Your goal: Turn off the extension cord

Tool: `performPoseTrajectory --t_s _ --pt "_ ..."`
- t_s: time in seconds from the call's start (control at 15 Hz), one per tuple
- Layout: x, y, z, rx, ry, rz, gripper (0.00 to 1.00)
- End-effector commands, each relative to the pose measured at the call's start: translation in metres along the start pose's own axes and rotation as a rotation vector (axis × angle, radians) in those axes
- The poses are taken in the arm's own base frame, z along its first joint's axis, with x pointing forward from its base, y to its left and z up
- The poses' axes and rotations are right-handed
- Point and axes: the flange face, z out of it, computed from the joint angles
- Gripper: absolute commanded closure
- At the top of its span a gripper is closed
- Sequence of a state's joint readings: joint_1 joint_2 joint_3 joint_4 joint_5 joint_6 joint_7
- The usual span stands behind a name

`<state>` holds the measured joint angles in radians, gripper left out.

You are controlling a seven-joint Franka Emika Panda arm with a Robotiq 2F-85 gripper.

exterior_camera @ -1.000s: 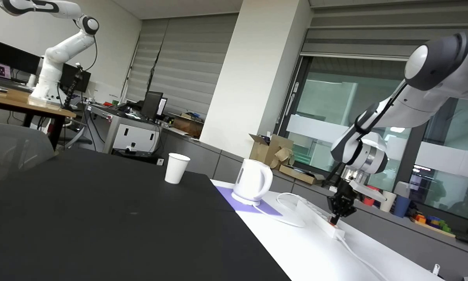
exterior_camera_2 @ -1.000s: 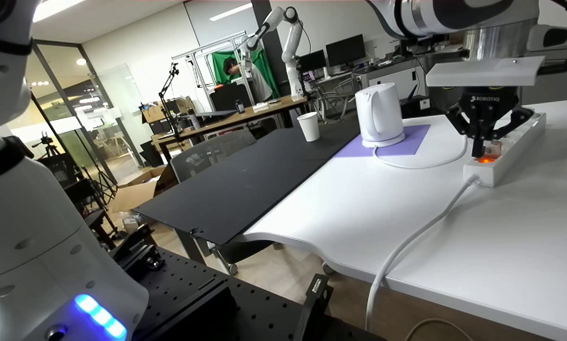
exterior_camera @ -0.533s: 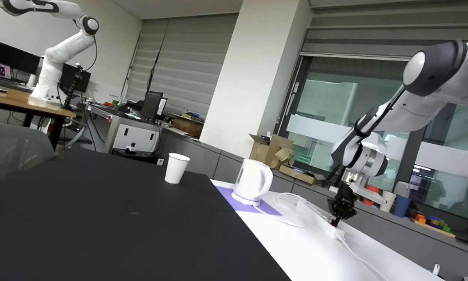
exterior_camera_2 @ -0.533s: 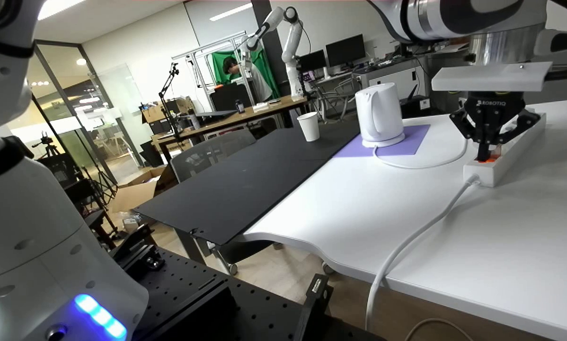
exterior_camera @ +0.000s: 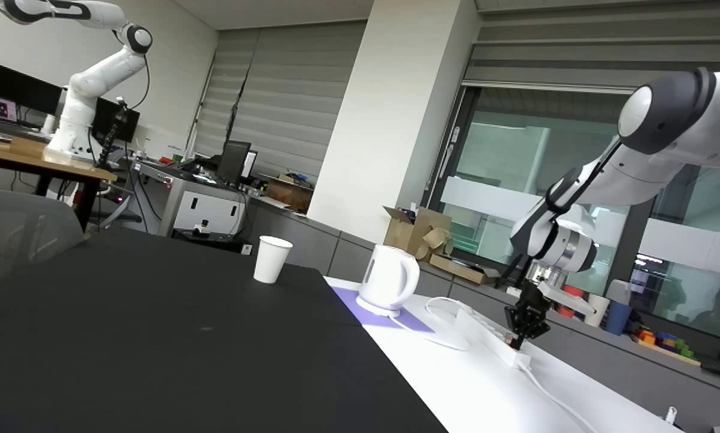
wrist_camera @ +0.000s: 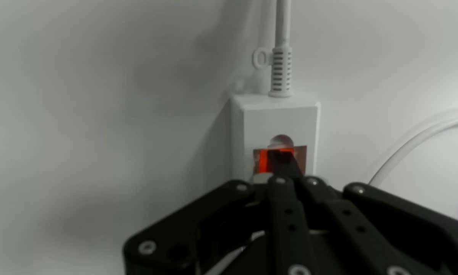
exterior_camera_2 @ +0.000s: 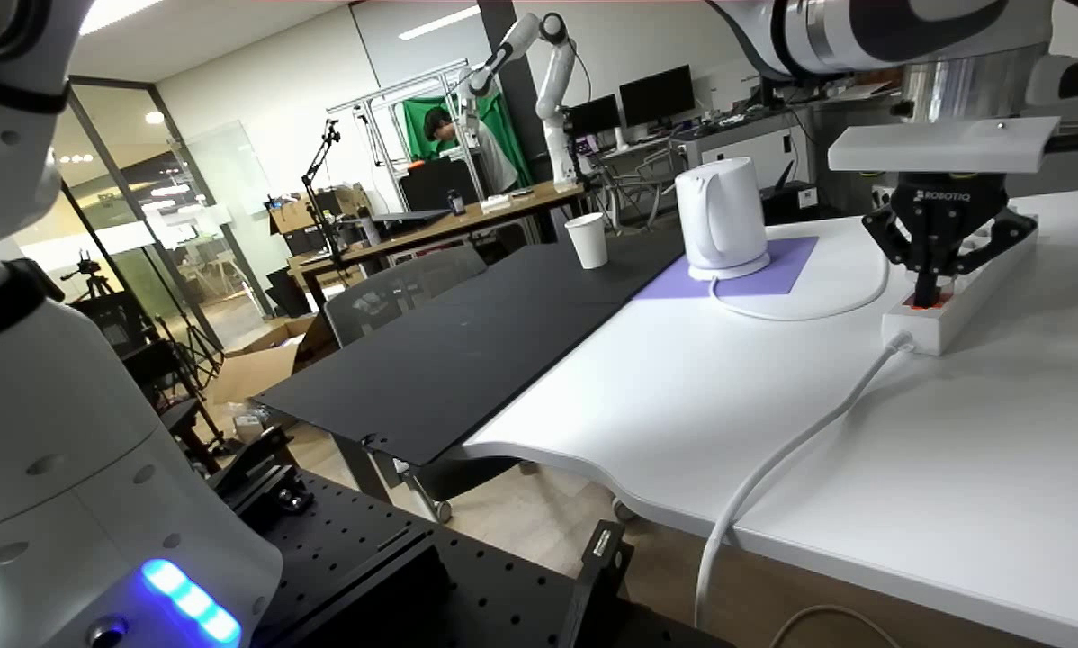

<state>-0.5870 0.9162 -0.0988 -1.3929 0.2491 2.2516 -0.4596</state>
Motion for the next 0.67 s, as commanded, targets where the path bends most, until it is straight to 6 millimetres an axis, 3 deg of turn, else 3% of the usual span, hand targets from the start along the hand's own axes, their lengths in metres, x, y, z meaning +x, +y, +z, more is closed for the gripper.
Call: performPoseTrajectory --t_s 0.0,0.6 --pt "0.007 -0.003 0.018 -0.034 -0.023 0.014 1.00" --pt "-0.002 -0.039 0.032 -0.157 -0.010 -0.128 1.00"
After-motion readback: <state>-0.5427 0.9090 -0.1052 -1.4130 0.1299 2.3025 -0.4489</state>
